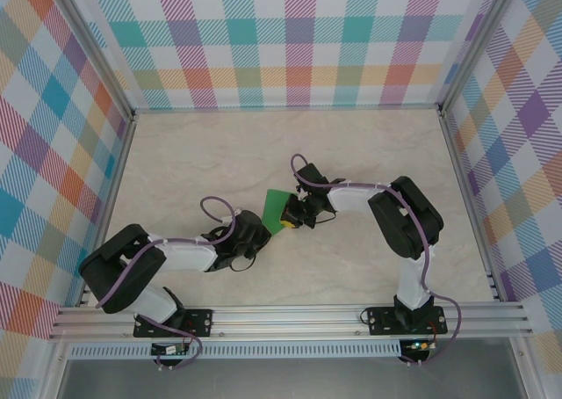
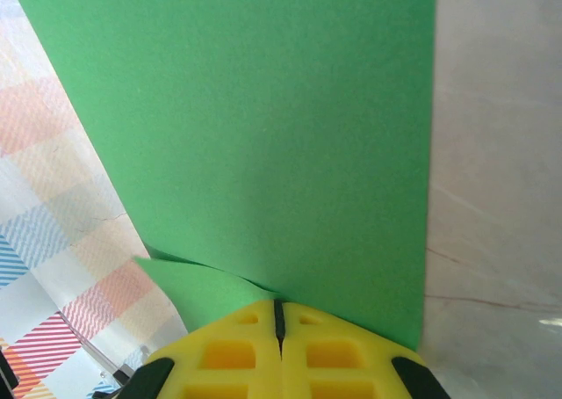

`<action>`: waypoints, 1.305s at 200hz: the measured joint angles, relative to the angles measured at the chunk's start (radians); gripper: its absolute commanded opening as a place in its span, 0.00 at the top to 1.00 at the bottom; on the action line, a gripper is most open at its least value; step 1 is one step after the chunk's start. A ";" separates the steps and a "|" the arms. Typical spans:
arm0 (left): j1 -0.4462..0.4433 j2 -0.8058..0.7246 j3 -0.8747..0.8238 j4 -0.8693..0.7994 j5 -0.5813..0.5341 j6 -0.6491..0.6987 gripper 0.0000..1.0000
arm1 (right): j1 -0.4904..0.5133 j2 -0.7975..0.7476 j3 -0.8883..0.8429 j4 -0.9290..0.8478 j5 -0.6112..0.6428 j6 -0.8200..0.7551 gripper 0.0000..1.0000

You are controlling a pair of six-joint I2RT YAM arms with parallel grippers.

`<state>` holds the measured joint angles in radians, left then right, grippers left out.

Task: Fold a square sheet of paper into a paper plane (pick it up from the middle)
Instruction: Third fold the triangle at the center of the table.

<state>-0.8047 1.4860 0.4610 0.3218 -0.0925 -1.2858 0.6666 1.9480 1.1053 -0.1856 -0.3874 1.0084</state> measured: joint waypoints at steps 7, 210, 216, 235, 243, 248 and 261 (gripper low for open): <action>0.000 0.000 -0.003 0.003 -0.006 0.000 1.00 | 0.000 0.000 0.000 0.000 0.000 0.000 1.00; -0.045 -0.043 -0.097 0.069 -0.103 -0.084 1.00 | 0.083 -0.015 -0.001 0.043 -0.029 -0.206 1.00; -0.045 -0.043 -0.096 0.068 -0.103 -0.084 1.00 | 0.091 -0.015 -0.001 0.044 -0.031 -0.206 1.00; -0.045 -0.043 -0.090 0.057 -0.103 -0.084 1.00 | 0.114 -0.015 -0.001 0.049 -0.034 -0.206 1.00; -0.045 -0.043 -0.089 0.052 -0.103 -0.084 1.00 | 0.116 -0.014 -0.001 0.050 -0.036 -0.206 1.00; -0.045 -0.043 -0.087 0.050 -0.103 -0.084 1.00 | 0.116 -0.014 -0.001 0.050 -0.036 -0.206 1.00; -0.045 -0.043 -0.085 0.046 -0.103 -0.084 1.00 | 0.116 -0.013 -0.001 0.049 -0.035 -0.206 1.00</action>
<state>-0.8497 1.4425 0.3763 0.3679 -0.1959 -1.3693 0.7830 1.9347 1.1046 -0.1364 -0.4225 0.8024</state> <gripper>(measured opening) 0.038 0.045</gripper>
